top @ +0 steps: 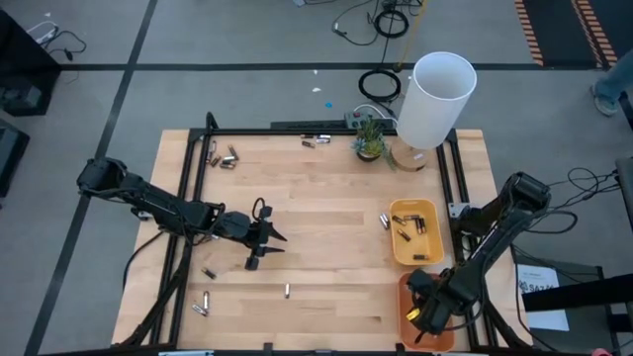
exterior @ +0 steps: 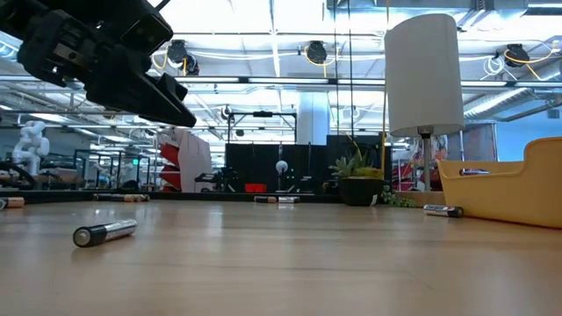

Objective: Sort batteries
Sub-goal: Put the black battery into the orange bin

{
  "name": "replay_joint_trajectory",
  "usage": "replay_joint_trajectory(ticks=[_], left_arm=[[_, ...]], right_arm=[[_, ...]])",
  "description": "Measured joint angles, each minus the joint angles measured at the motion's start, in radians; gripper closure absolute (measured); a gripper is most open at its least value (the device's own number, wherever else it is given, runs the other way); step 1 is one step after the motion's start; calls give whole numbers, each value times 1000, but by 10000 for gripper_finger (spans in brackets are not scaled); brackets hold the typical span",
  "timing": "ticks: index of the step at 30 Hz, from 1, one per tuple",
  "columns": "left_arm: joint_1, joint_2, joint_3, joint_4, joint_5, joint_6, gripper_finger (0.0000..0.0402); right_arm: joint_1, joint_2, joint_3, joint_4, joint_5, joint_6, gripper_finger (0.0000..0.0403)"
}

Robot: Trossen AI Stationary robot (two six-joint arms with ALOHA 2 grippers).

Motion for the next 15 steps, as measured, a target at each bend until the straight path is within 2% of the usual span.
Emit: replay_joint_trajectory(ticks=[4,15], left_arm=[[0,0,0,0,0,0,249],[0,0,0,2,0,0,249]], right_arm=[[0,0,-39,18,-87,48,384],[-28,-15,-37,19,-174,19,272]])
